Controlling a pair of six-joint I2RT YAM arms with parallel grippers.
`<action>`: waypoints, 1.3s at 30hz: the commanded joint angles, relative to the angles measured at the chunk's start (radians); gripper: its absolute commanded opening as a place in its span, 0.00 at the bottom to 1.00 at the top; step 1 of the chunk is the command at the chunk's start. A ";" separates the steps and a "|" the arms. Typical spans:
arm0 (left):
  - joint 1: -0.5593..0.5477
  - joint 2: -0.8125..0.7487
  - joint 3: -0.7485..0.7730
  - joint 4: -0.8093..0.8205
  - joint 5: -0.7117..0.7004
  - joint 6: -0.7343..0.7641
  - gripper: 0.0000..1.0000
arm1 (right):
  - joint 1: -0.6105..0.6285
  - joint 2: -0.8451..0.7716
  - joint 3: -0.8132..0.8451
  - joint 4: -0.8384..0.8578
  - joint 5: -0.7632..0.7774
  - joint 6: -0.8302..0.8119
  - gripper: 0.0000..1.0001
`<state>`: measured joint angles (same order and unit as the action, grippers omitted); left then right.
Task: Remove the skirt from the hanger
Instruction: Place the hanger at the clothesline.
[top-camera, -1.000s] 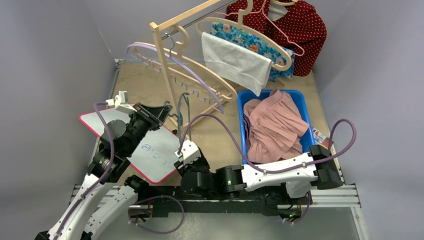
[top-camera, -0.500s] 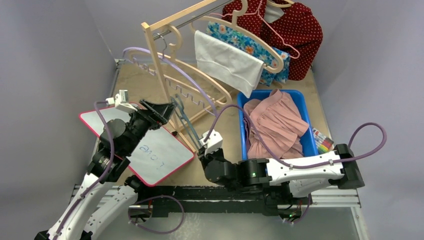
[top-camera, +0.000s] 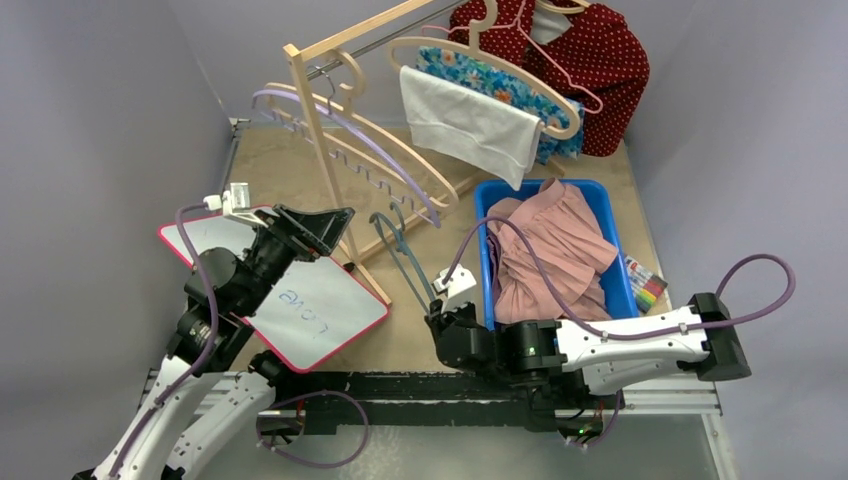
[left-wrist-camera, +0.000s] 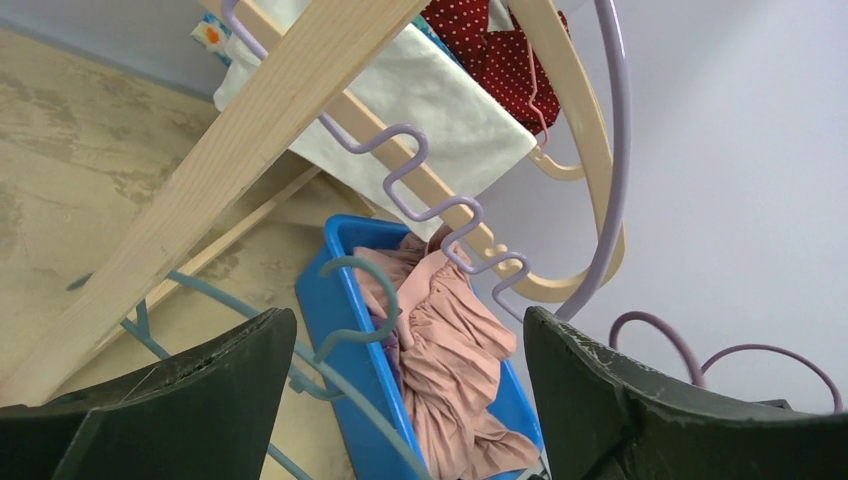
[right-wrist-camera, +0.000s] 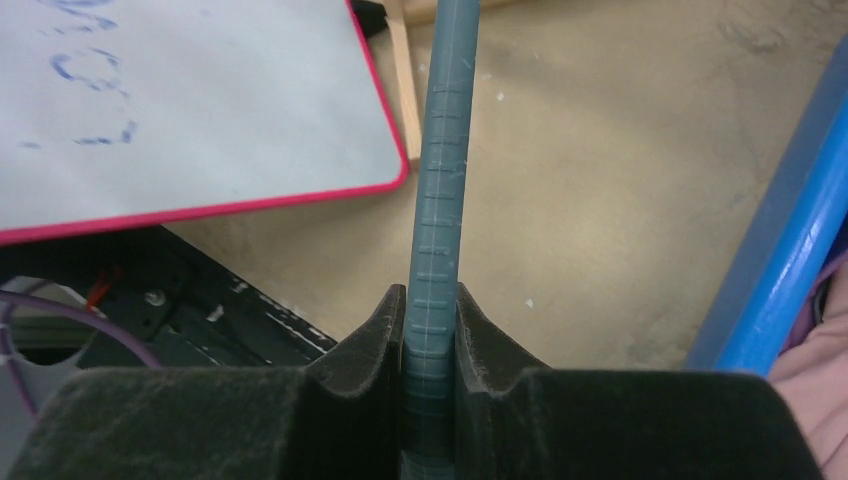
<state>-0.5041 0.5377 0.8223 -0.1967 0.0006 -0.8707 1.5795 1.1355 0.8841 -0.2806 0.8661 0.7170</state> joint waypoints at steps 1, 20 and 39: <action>0.007 -0.020 0.052 0.028 0.007 0.042 0.84 | -0.028 -0.042 -0.034 -0.021 -0.006 0.075 0.00; 0.007 -0.069 0.129 -0.092 -0.061 0.099 0.85 | -0.440 -0.363 -0.055 0.206 -0.267 -0.369 0.00; 0.007 -0.143 0.215 -0.259 -0.166 0.172 0.91 | -0.648 -0.141 0.383 0.190 -0.606 -0.743 0.00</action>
<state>-0.5045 0.4057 0.9974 -0.4465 -0.1425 -0.7368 0.9642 0.9749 1.1835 -0.1249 0.3569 0.0772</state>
